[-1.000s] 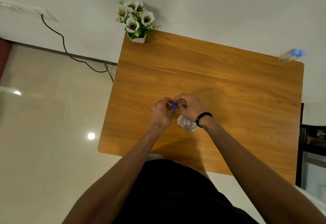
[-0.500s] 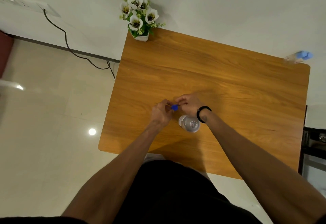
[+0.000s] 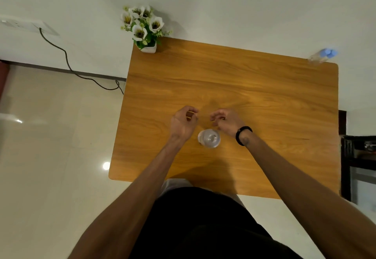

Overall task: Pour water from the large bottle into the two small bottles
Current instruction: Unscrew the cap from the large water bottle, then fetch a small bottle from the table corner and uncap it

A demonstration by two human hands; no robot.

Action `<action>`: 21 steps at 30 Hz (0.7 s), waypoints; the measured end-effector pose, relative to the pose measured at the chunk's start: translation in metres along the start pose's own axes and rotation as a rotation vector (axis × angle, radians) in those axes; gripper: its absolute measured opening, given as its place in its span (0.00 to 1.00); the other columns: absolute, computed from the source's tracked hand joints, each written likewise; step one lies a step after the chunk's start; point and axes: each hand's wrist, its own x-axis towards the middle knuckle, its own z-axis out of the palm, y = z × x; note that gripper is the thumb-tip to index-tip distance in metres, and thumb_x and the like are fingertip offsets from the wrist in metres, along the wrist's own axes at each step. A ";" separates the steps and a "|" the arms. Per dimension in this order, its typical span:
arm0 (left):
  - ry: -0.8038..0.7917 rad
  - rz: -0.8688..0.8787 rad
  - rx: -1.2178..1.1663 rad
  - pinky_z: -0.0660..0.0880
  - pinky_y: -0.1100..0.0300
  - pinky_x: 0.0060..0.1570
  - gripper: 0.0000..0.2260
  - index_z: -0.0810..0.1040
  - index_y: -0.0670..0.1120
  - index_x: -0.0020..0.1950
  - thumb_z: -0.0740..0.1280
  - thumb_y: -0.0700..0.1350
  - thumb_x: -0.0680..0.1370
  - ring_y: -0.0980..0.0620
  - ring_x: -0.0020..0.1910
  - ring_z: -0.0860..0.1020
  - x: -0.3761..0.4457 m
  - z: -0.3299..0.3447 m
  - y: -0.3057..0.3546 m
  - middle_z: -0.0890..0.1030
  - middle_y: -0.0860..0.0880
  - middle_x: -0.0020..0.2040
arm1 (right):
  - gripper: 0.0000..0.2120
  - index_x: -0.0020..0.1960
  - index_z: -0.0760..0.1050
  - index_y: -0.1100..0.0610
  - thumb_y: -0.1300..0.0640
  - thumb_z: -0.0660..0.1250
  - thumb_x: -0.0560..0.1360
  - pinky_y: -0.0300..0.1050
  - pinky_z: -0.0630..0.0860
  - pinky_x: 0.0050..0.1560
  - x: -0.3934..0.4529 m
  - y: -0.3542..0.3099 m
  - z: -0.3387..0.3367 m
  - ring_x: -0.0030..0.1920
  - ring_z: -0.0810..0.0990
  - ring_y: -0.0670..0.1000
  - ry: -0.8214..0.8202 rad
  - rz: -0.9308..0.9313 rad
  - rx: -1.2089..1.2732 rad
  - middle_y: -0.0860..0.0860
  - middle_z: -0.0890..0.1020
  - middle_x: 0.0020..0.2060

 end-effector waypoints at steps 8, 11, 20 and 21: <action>-0.100 0.165 -0.036 0.78 0.62 0.36 0.04 0.81 0.51 0.54 0.66 0.45 0.83 0.56 0.40 0.83 0.004 0.039 0.066 0.85 0.54 0.43 | 0.10 0.59 0.81 0.56 0.63 0.63 0.82 0.53 0.82 0.55 -0.031 0.048 -0.059 0.51 0.85 0.50 0.137 -0.007 0.144 0.50 0.85 0.53; -0.135 0.219 -0.009 0.74 0.68 0.34 0.04 0.82 0.49 0.55 0.67 0.44 0.83 0.57 0.37 0.81 0.003 0.067 0.097 0.86 0.52 0.43 | 0.11 0.60 0.80 0.56 0.63 0.62 0.83 0.52 0.82 0.55 -0.038 0.065 -0.088 0.51 0.85 0.50 0.194 -0.007 0.181 0.51 0.85 0.54; -0.223 0.369 0.116 0.78 0.59 0.42 0.07 0.82 0.49 0.59 0.67 0.46 0.83 0.51 0.42 0.83 0.011 0.172 0.204 0.85 0.49 0.47 | 0.09 0.56 0.82 0.57 0.63 0.64 0.83 0.56 0.82 0.56 -0.041 0.108 -0.213 0.50 0.85 0.51 0.340 -0.101 0.251 0.52 0.85 0.53; -0.227 0.366 0.117 0.77 0.61 0.40 0.07 0.82 0.50 0.59 0.68 0.47 0.83 0.53 0.41 0.82 0.015 0.183 0.215 0.85 0.49 0.47 | 0.08 0.54 0.82 0.56 0.62 0.64 0.83 0.56 0.82 0.56 -0.039 0.111 -0.227 0.50 0.85 0.51 0.353 -0.110 0.249 0.52 0.85 0.53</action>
